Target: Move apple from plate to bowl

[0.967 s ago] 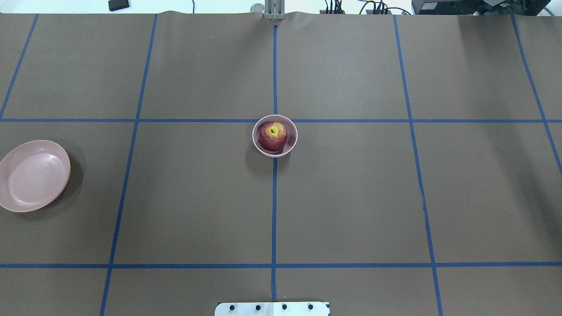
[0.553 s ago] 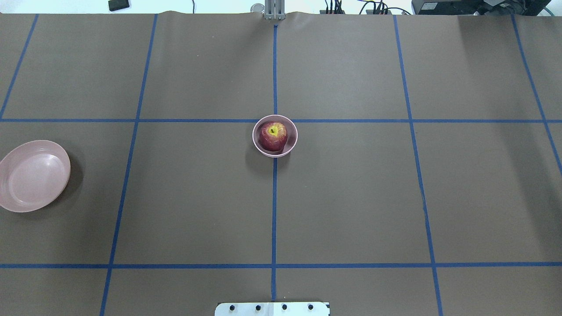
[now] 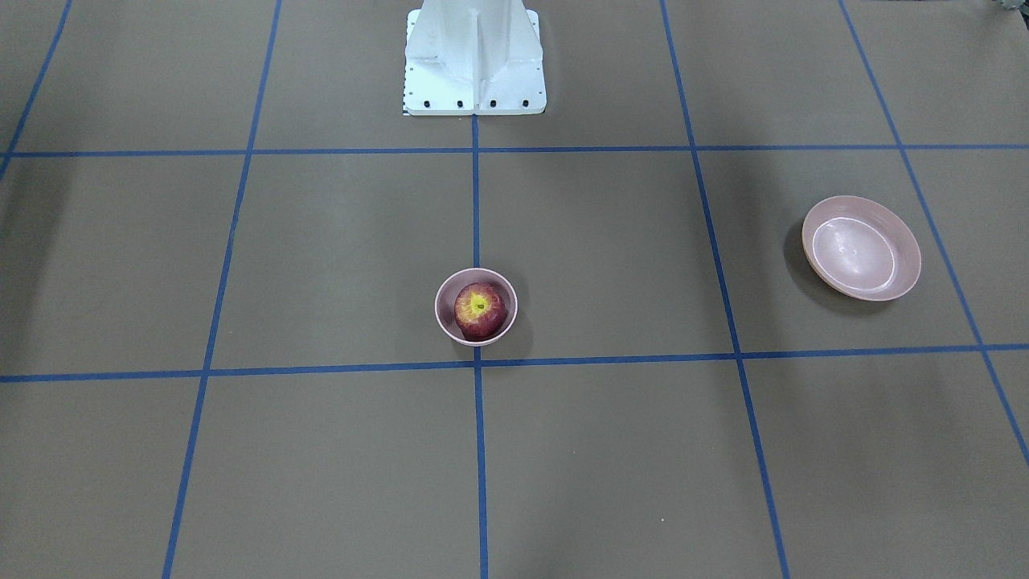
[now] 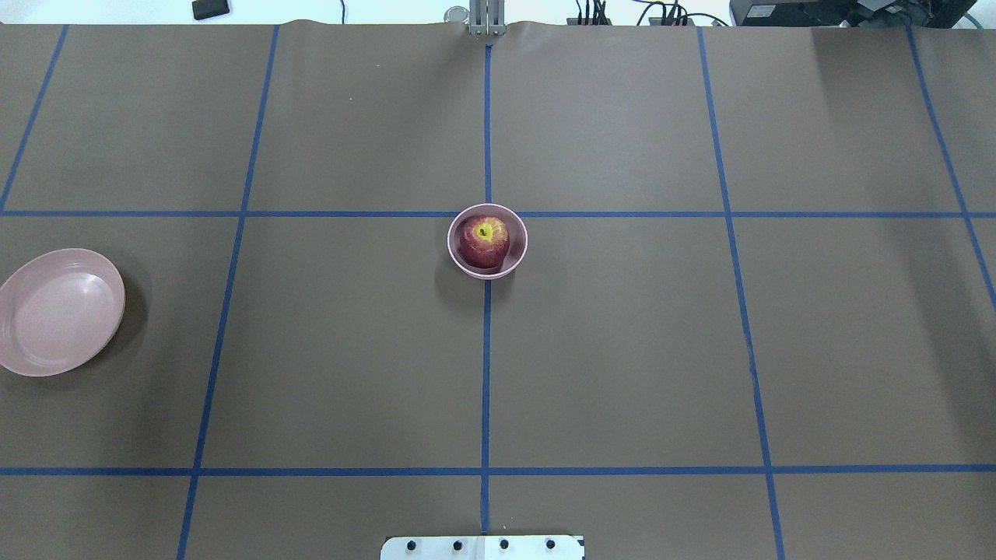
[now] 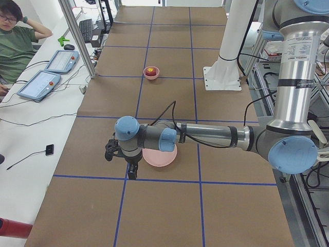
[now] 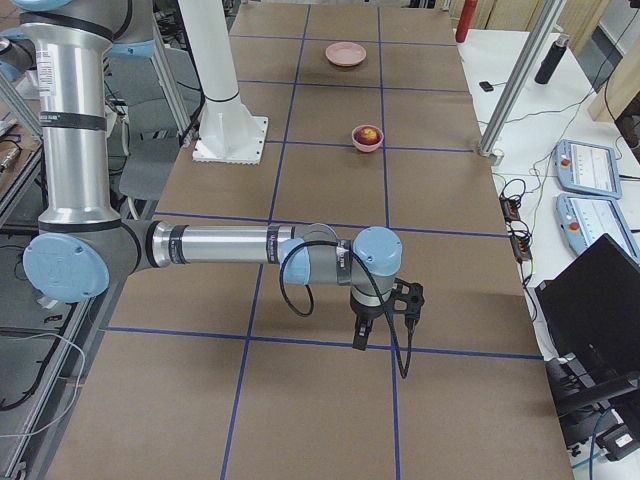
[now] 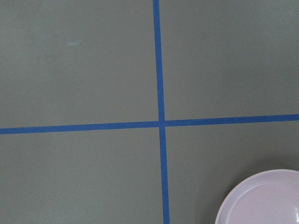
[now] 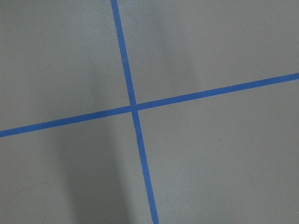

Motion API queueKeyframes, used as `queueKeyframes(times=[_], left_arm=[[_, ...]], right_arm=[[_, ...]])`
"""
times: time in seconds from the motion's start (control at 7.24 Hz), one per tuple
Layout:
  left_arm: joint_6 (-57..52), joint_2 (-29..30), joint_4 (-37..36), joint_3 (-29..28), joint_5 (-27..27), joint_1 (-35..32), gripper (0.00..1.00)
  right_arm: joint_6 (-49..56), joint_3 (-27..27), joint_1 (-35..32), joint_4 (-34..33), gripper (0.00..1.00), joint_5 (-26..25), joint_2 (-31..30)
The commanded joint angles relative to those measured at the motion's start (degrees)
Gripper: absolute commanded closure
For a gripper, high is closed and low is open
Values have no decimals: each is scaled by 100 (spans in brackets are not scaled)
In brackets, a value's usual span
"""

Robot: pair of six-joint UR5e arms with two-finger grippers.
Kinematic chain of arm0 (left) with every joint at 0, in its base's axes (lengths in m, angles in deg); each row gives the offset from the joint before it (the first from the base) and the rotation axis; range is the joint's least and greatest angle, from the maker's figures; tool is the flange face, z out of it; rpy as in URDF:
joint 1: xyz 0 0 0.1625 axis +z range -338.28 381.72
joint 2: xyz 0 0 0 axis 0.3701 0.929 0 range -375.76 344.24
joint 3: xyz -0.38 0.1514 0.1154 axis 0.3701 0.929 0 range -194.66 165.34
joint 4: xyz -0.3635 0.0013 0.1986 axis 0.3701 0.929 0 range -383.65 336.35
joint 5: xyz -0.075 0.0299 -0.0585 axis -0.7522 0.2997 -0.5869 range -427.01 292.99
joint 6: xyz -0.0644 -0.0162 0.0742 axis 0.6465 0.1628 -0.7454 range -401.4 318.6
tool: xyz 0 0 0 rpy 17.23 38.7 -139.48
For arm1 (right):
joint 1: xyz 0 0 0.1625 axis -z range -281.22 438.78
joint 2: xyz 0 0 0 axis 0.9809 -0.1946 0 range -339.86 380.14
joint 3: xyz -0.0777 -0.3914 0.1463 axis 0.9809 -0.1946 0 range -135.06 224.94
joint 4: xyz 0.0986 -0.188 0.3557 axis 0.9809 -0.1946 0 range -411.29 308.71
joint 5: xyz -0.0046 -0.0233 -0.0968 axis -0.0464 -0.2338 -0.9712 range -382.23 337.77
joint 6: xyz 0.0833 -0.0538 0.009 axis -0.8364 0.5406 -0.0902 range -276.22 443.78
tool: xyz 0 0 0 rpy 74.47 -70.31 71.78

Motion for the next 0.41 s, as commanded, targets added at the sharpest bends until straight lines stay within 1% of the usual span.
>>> queueKeyframes(times=[0.0, 0.28], left_arm=[[0, -31, -10, 14, -10, -7, 2], [0, -22, -10, 5, -1, -7, 2]], right_arm=[[-1, -27, 0, 7, 0, 20, -1], [-1, 8, 0, -1, 0, 29, 8]])
